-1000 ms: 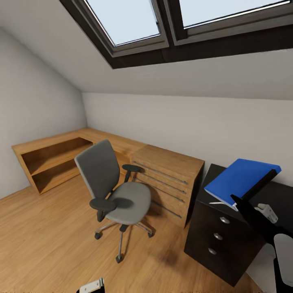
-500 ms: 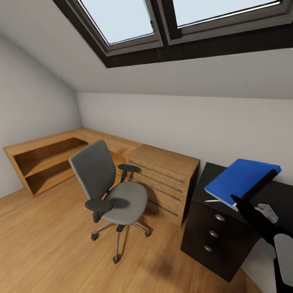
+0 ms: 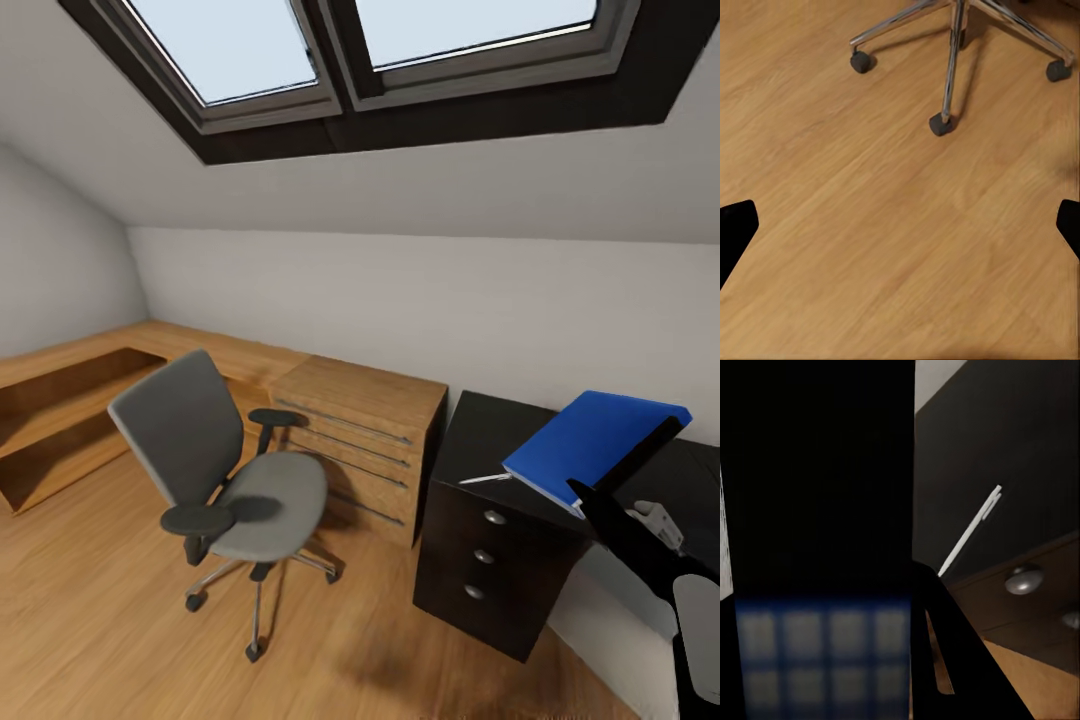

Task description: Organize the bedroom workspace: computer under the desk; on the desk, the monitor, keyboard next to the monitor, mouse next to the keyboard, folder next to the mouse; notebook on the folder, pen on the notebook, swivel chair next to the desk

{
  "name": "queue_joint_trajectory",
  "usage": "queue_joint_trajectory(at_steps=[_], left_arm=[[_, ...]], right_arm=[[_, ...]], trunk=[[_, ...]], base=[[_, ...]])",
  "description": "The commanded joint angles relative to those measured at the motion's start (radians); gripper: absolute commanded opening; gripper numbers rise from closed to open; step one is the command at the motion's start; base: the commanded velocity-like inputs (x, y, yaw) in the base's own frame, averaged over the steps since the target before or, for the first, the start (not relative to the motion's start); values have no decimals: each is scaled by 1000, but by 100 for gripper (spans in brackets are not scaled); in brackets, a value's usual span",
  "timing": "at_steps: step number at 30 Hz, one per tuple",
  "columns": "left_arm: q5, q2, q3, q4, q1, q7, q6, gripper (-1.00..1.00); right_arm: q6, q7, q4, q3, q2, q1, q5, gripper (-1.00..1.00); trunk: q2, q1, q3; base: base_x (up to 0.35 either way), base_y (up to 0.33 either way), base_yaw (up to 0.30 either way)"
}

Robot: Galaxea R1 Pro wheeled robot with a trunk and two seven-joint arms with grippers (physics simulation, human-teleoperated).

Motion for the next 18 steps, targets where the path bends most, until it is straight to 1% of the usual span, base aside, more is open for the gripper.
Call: queue_joint_trajectory(at_steps=[1,5,15,18], left_arm=[[2,1,-9,-4,-1,10,-4,100],[2,1,-9,-3,0,10,-8,100],[3,2,-7,-2,0,13,-9,100],[3,2,-7,-2,0,13,-9,100]], right_arm=[[5,-5,0,-1,0,-1,-8,-100],[2,-2,24,-3,1,-1,-8,-100],[3,0,26,-3,0,-1,-17,-100],[4,-1,27,-3,0,-1,-17,-100]], trunk=[[-1,0,-1],[-1,0,-2],[-1,0,-3],[-1,0,-3]], base=[[0,0,-294],[0,0,-261],[0,0,-26],[0,0,-121]])
